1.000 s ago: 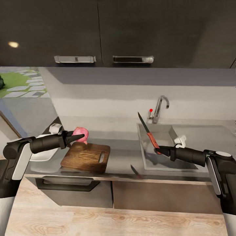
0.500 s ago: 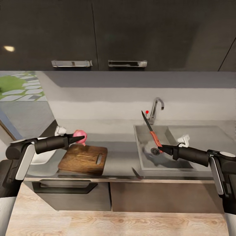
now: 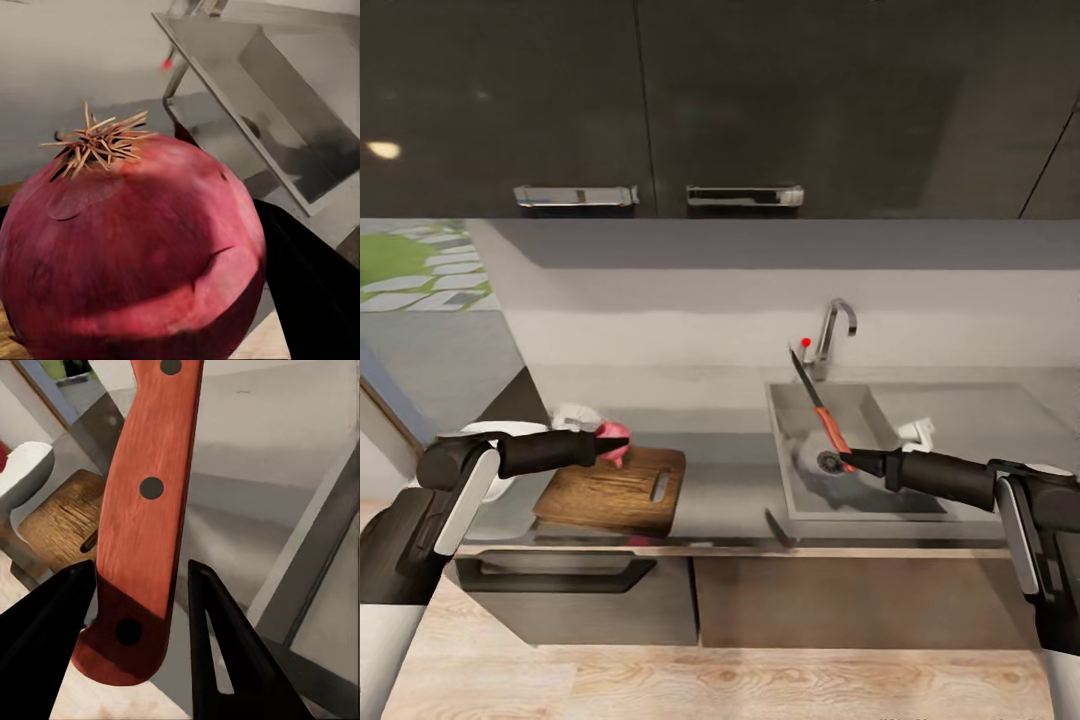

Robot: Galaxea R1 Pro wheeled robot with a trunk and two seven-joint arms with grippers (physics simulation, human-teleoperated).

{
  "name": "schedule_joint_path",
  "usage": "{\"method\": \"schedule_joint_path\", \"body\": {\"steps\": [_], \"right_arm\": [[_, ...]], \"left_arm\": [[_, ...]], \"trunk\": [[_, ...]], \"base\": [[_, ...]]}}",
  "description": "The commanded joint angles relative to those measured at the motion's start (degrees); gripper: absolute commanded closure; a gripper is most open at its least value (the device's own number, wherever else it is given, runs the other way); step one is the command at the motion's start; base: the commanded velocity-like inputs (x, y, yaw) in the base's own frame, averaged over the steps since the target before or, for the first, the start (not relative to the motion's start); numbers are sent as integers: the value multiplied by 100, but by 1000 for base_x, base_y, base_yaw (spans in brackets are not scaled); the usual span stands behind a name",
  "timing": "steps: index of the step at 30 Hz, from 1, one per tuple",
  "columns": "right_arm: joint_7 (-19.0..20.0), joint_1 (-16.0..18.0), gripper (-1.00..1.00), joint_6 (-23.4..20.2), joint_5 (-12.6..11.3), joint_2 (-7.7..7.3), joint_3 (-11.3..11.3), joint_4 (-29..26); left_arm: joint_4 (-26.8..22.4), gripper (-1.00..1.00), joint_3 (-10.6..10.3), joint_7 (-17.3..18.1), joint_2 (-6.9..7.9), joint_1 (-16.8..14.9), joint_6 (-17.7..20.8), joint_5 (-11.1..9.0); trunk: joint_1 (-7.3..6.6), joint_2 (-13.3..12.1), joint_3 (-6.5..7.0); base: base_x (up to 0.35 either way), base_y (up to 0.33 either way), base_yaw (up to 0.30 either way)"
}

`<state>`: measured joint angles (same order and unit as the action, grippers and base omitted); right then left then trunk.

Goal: In the kitchen, take the Vidalia onion out of the sink, dice it on the chopping board with the paring knife, put the diced onion into the bowl on the countertop, then place both the paring knife and the chopping board into the sink.

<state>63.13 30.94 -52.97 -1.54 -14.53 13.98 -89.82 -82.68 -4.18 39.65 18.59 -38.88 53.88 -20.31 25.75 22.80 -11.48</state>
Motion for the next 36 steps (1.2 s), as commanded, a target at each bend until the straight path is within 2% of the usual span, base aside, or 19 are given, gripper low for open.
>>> {"method": "schedule_joint_path", "body": {"steps": [1, 3, 6, 19, 27, 36], "right_arm": [[8, 4, 100, -70, -19, -2, 8, 0], [7, 7, 100, -94, -21, -11, 14, -1], [4, 7, 100, -94, -21, -14, 17, -1], [7, 5, 100, -82, -21, -2, 17, 8], [14, 2, 100, -73, -30, -6, 17, 8], [8, 4, 100, -81, -30, -12, 17, 8]], "left_arm": [[-3, 100, -52, -12, 4, -6, 41, 48], [-3, 100, -108, -46, 4, -5, 72, 163], [-3, 100, -130, -65, 4, -5, 84, 216], [107, 100, -102, -93, 13, -5, 87, 194], [168, 100, -101, -492, 22, -5, 94, 186], [179, 100, -102, -526, 52, -4, 222, 193]], "trunk": [[4, 12, -6], [4, 12, 8], [4, 12, 30], [4, 12, 58], [4, 12, 58], [4, 12, 58]], "base": [[0, 0, -153], [0, 0, -181], [0, 0, -193], [0, 0, -49], [0, 0, 0], [0, 0, 0]]}}
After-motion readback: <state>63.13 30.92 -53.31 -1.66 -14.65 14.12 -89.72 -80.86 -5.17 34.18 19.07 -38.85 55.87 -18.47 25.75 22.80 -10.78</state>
